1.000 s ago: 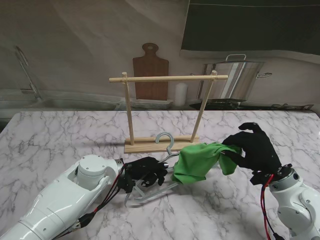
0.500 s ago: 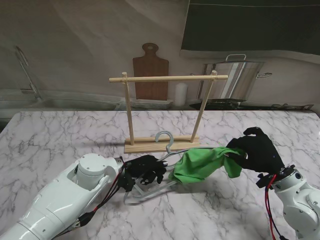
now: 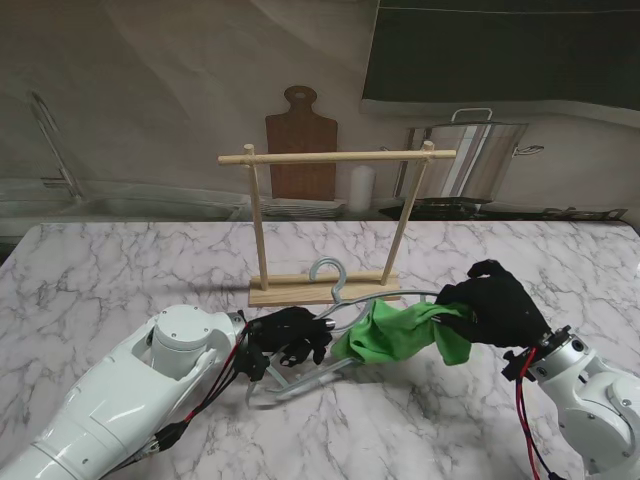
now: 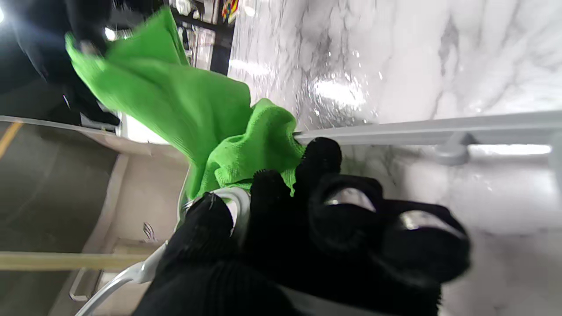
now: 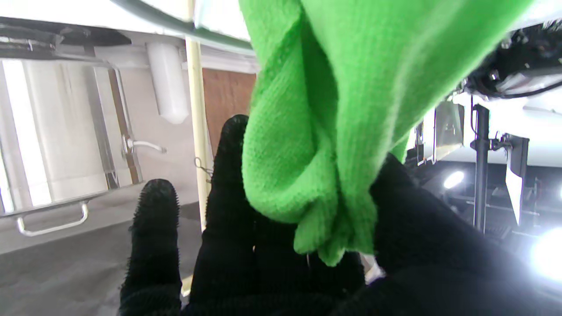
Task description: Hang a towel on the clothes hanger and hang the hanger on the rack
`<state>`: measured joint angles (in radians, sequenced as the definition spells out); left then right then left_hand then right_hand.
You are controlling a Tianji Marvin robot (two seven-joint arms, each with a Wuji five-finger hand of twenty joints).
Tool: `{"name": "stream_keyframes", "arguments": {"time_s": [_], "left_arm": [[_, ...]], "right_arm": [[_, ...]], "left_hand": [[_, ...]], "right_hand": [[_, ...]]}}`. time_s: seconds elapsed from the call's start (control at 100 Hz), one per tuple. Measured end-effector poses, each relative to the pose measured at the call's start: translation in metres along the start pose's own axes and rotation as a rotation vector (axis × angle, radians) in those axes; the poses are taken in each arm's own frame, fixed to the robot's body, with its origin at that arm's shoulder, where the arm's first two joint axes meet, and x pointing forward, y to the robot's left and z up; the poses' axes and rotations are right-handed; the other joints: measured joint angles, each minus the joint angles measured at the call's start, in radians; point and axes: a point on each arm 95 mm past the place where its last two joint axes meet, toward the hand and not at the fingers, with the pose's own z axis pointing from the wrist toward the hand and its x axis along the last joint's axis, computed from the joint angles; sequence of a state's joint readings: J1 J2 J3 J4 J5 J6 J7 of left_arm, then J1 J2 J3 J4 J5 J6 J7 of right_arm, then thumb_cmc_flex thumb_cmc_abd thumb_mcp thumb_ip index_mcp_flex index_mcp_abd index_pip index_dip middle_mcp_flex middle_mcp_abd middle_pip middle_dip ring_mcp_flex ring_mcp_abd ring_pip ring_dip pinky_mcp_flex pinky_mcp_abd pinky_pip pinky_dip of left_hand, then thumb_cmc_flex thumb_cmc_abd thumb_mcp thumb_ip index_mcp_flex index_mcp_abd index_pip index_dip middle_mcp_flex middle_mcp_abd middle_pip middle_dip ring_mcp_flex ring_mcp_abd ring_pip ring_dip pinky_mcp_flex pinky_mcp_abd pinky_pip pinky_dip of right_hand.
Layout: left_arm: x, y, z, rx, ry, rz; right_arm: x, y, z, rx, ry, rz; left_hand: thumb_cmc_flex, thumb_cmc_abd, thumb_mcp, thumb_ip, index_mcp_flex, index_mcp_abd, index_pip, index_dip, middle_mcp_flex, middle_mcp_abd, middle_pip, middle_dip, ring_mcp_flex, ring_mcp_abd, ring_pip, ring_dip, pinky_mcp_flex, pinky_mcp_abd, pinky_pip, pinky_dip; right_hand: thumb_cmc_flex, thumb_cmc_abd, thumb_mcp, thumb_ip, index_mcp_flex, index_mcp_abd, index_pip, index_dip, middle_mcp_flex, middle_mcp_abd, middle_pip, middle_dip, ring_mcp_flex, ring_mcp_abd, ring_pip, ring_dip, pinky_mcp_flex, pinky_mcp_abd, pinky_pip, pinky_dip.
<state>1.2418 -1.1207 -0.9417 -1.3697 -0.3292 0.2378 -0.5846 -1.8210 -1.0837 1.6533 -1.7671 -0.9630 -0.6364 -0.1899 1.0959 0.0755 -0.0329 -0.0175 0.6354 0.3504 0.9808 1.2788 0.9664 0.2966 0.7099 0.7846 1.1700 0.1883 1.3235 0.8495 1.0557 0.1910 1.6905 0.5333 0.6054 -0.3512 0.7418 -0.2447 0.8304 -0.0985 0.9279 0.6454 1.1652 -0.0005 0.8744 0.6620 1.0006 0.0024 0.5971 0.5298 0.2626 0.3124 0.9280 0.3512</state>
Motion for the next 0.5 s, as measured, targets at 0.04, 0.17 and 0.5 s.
{"name": "stream_keyframes", "arguments": {"time_s": [0.04,0.17,0.5], "left_arm": [[0.003,0.003,-0.001,-0.012,0.009,0.030],[0.009,0.006,-0.001,-0.002,0.025,0.056],[0.014,0.012,0.006,-0.032,0.029,0.046]], "right_arm": [[0.000,-0.002,0.005,0.025,0.002,0.007],[0.005,-0.005,0.018,0.056,0.023,0.015],[0.010,-0.012,0.044,-0.010,0.000,-0.083]], "left_hand": [[0.000,0.000,0.000,0.000,0.000,0.000,0.000,0.000,0.000,0.000,0.000,0.000,0.000,0.000,0.000,0.000,0.000,0.000,0.000,-0.001],[0.000,0.000,0.000,0.000,0.000,0.001,0.000,0.000,0.000,0.001,0.000,0.000,0.000,0.000,0.000,0.000,0.000,0.000,0.000,-0.001],[0.000,0.000,0.000,0.000,0.000,0.001,0.000,0.000,0.000,0.001,-0.001,0.000,0.000,0.000,0.000,0.000,0.000,0.000,0.000,-0.002]], "right_hand": [[0.000,0.000,0.000,0.000,0.000,0.000,0.000,0.000,0.000,0.003,0.000,0.001,0.000,0.001,0.000,0.004,0.000,0.000,0.000,0.000],[0.000,0.000,0.001,0.000,0.000,0.001,0.000,0.000,0.001,0.003,0.000,0.008,0.000,0.001,0.000,0.005,0.000,0.000,-0.006,0.000],[0.000,0.000,0.001,0.000,0.000,0.003,-0.001,0.001,0.001,0.005,0.000,0.014,0.000,0.002,0.000,0.014,0.000,0.000,-0.006,0.000]]}}
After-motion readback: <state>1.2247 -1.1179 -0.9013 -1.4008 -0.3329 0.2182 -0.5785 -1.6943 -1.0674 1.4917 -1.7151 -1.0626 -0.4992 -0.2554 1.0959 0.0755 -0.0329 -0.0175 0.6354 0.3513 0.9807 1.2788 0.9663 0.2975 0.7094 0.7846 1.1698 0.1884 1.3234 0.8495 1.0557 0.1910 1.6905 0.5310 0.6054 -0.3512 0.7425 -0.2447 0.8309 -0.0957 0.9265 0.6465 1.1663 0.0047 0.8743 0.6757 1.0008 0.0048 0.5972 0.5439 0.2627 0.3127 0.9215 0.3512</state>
